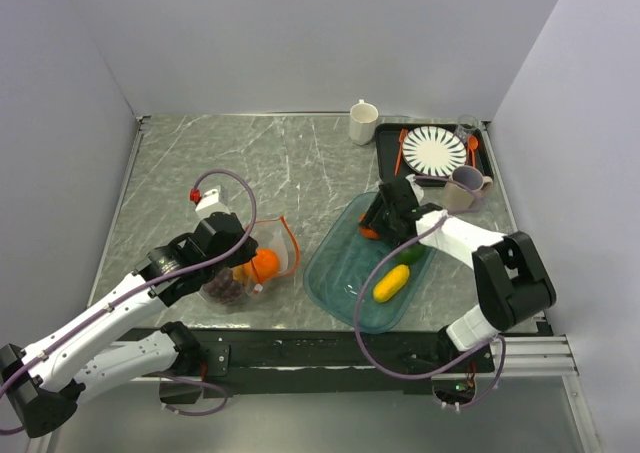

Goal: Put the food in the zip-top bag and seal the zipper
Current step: Pick up the fake fruit from the bin, then place the fake fruit in the zipper food storage bag.

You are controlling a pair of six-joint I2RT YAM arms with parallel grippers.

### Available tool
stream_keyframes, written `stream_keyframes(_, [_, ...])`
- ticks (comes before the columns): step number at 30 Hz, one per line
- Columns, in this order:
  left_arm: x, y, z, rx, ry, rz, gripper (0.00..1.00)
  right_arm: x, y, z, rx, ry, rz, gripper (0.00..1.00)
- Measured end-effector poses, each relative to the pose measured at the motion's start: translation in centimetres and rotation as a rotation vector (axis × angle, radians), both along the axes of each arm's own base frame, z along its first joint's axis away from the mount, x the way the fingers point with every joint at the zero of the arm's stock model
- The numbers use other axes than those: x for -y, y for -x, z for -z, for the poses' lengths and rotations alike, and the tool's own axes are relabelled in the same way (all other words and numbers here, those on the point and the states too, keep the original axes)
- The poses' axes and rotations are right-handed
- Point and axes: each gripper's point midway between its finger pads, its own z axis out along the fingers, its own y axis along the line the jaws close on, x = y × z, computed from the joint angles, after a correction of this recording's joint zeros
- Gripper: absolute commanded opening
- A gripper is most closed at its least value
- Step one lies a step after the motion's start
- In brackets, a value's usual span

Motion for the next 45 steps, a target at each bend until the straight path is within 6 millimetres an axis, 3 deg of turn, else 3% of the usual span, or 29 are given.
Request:
stream_keyframes(4, [0.0,0.0,0.0,0.000,0.000,0.000,0.01,-0.8,1.0,-2.1,0.054,-0.032,-0.075,0.23])
stream_keyframes(11, [0.2,-0.1,-0.1,0.005,0.008,0.002,0.01,-3.5,3.4,-7.5,0.181,-0.121,-0.228,0.22])
stream_keyframes(20, [0.7,-0.2,0.2,-0.006,0.008,0.017,0.01,-8.8,10.2,-12.4,0.268,-0.247,-0.468,0.22])
stream_keyframes(26, [0.9,-0.2,0.1,-0.004,0.014,0.025,0.01,-11.0,12.7,-12.4,0.236,-0.256,-0.561,0.22])
stream_keyframes(35, [1.3,-0.1,0.1,-0.010,0.029,0.044,0.01,-16.7,15.4,-11.1,0.150,-0.229,-0.724,0.23])
stream_keyframes(41, [1.2,0.1,-0.7,0.011,0.051,0.046,0.01,-20.5,13.9,-11.8,0.153,-0.213,-0.787,0.28])
stream_keyframes(44, [1.0,0.4,-1.0,0.018,0.058,0.046,0.01,-22.4,12.7,-11.5,0.147,-0.193,-0.813,0.38])
stream_keyframes(45, [0.9,0.5,-1.1,0.021,0.061,0.046,0.01,-23.0,12.4,-11.2,0.140,-0.188,-0.824,0.48])
